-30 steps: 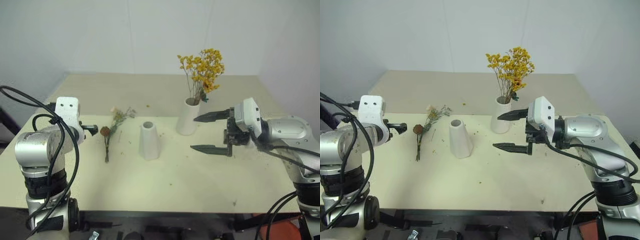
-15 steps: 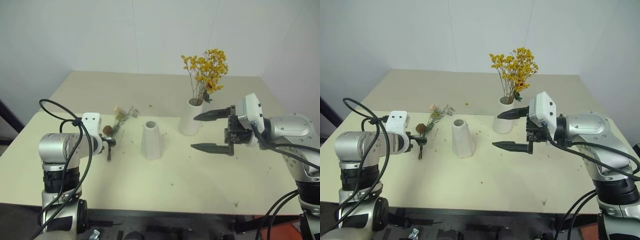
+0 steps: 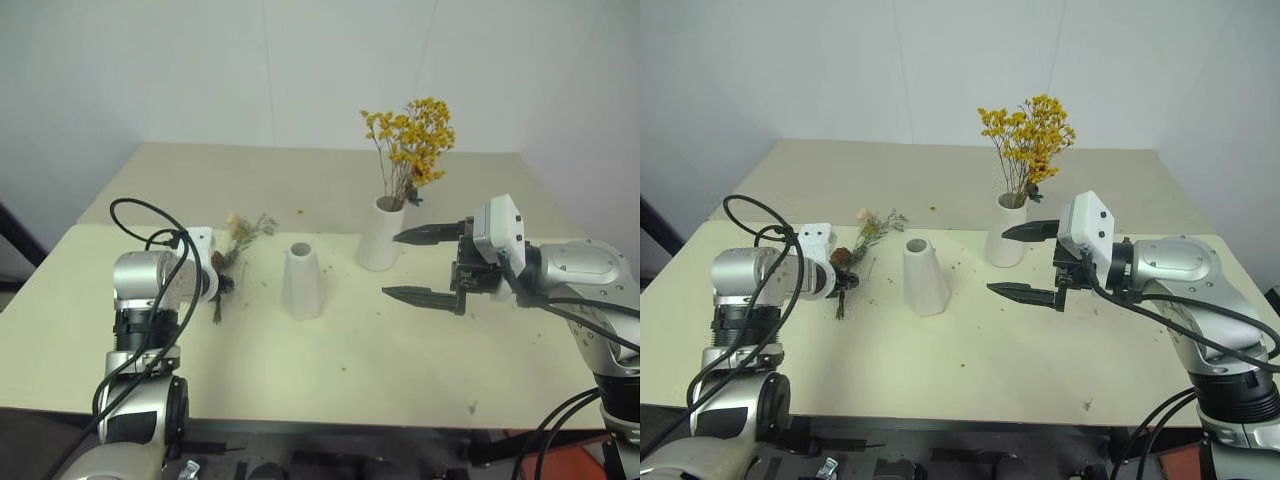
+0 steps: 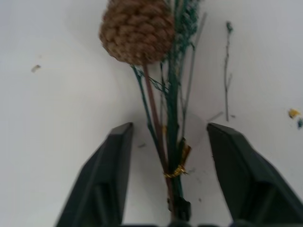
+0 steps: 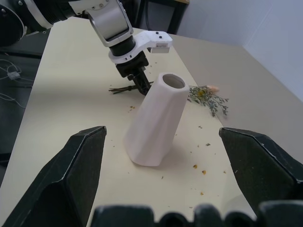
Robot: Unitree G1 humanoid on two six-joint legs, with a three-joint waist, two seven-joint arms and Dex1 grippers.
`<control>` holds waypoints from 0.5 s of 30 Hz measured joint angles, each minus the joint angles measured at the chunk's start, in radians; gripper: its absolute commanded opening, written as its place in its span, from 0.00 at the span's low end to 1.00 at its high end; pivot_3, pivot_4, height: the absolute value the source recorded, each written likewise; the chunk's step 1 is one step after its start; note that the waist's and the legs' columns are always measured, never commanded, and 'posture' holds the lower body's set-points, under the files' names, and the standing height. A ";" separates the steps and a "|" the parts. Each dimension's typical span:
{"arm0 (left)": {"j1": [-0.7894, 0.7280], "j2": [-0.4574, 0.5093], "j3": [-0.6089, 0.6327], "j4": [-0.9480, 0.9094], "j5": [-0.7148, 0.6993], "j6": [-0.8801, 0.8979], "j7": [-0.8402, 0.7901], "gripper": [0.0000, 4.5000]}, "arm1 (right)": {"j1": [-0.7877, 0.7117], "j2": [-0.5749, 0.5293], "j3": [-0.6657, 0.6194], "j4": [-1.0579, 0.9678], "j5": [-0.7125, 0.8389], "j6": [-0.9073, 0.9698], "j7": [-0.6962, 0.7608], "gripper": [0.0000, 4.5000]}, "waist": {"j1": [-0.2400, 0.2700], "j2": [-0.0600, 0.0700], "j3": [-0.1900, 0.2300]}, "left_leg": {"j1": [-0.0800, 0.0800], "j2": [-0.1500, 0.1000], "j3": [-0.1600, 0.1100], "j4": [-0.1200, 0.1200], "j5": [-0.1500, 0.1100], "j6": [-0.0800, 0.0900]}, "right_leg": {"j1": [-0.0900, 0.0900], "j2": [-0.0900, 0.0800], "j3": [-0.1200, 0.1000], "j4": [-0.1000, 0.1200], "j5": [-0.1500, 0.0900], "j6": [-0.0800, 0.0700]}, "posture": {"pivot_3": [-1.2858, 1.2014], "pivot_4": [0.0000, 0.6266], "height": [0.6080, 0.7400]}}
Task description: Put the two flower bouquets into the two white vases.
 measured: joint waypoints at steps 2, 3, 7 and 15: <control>-0.025 -0.006 0.001 0.045 0.011 -0.020 0.003 0.20 | 0.009 0.000 0.000 -0.004 -0.001 0.000 -0.007 1.00 | 0.005 0.000 0.000 | 0.000 0.000 0.000 0.000 0.000 0.000 | 0.000 0.000 -0.001 0.000 0.000 0.000 | 0.52 0.24 1.00; -0.031 -0.010 0.000 0.059 0.021 -0.029 0.007 0.13 | 0.010 0.000 0.000 -0.006 -0.002 0.000 -0.012 1.00 | 0.006 0.000 0.000 | 0.000 0.000 0.000 0.001 0.000 0.000 | 0.001 0.000 -0.001 0.000 0.000 0.000 | 0.52 0.24 1.00; -0.043 -0.020 0.000 0.081 0.040 -0.048 0.015 0.01 | 0.018 0.000 0.000 -0.014 -0.007 0.000 -0.022 1.00 | 0.003 0.000 0.000 | 0.000 0.000 0.000 0.001 0.000 0.000 | 0.000 0.000 0.000 0.000 0.000 0.000 | 0.52 0.24 1.00; 0.027 -0.016 -0.088 0.010 0.120 -0.215 0.022 0.01 | 0.025 0.001 -0.008 -0.015 -0.011 0.000 -0.046 1.00 | 0.000 0.000 0.000 | -0.001 0.000 0.000 0.001 0.000 0.000 | -0.001 0.000 0.000 0.000 0.000 0.000 | 0.52 0.24 1.00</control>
